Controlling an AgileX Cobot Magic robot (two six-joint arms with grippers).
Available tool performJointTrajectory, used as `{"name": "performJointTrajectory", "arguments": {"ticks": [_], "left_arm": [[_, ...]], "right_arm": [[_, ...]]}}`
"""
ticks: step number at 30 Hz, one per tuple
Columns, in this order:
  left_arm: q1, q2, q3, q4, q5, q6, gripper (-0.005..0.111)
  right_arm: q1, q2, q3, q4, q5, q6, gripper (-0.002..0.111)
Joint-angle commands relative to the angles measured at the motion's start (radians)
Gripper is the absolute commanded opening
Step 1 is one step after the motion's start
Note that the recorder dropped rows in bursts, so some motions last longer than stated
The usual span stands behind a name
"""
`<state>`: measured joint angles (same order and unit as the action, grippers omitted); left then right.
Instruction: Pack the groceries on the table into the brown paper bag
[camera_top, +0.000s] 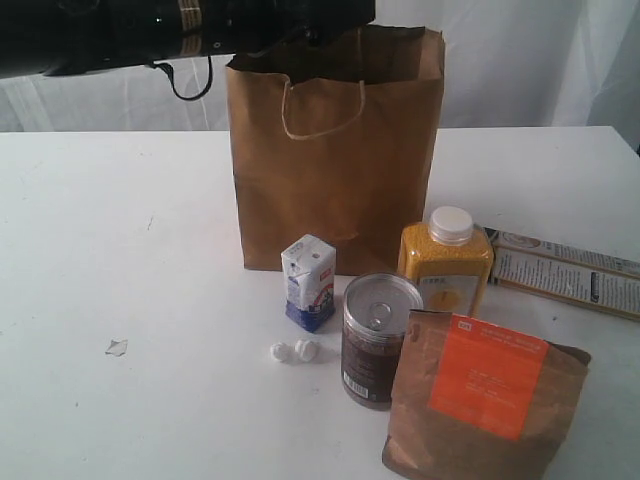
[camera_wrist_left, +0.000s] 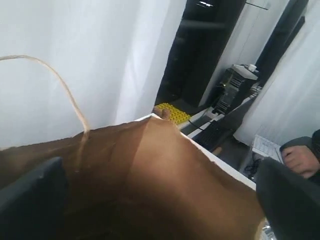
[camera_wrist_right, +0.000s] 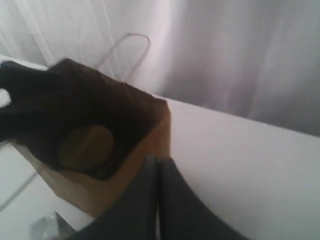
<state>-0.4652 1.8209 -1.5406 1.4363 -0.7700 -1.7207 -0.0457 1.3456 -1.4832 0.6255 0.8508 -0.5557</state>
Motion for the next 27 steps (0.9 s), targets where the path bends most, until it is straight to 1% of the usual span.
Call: {"name": "performJointTrajectory", "arguments": {"ticks": [1, 3, 6, 9, 11, 12, 13, 15, 16, 17, 19, 20, 23, 26, 27], "left_arm": [[0.017, -0.018, -0.007, 0.013, -0.071, -0.007, 0.105], [0.031, -0.026, -0.007, 0.019, -0.086, -0.007, 0.105], [0.057, -0.053, -0.007, 0.074, -0.064, -0.007, 0.105], [0.098, -0.093, -0.007, 0.144, -0.022, -0.007, 0.103], [0.129, -0.129, -0.007, 0.217, 0.0, -0.022, 0.096], [0.142, -0.148, -0.007, 0.249, 0.012, -0.043, 0.091], [0.16, -0.167, -0.007, 0.294, 0.024, -0.08, 0.082], [0.186, -0.203, -0.007, 0.308, 0.04, -0.119, 0.064], [0.21, -0.222, -0.007, 0.308, 0.037, -0.127, 0.048], [0.226, -0.235, -0.007, 0.308, 0.033, -0.129, 0.037], [0.264, -0.264, -0.007, 0.308, 0.031, -0.13, 0.005], [0.284, -0.274, -0.007, 0.308, 0.031, -0.123, 0.001], [0.341, -0.3, -0.007, 0.308, 0.055, -0.127, 0.0], [0.404, -0.315, -0.001, 0.308, 0.132, -0.174, 0.0], [0.423, -0.321, 0.013, 0.308, 0.188, -0.21, 0.0]], "right_arm": [[-0.002, -0.031, -0.006, -0.331, 0.119, 0.201, 0.0], [-0.002, -0.039, -0.004, -0.454, 0.197, 0.25, 0.0], [-0.002, -0.06, 0.016, -0.595, 0.257, 0.248, 0.0], [-0.002, -0.1, 0.035, -0.643, 0.259, 0.243, 0.0], [-0.002, -0.135, 0.047, -0.639, 0.259, 0.22, 0.0], [-0.002, -0.147, 0.052, -0.62, 0.267, 0.197, 0.0], [-0.002, -0.159, 0.064, -0.583, 0.279, 0.151, 0.0], [-0.002, -0.169, 0.091, -0.504, 0.314, 0.02, 0.0], [-0.002, -0.169, 0.11, -0.46, 0.345, -0.09, 0.0], [-0.002, -0.167, 0.133, -0.412, 0.367, -0.174, 0.0], [-0.002, -0.151, 0.183, -0.328, 0.37, -0.349, 0.0], [-0.002, -0.141, 0.202, -0.302, 0.37, -0.383, 0.0], [-0.002, -0.086, 0.244, -0.251, 0.366, -0.476, 0.0], [-0.002, -0.027, 0.252, -0.213, 0.365, -0.578, 0.0], [-0.002, -0.009, 0.252, -0.199, 0.365, -0.604, 0.0]]}}
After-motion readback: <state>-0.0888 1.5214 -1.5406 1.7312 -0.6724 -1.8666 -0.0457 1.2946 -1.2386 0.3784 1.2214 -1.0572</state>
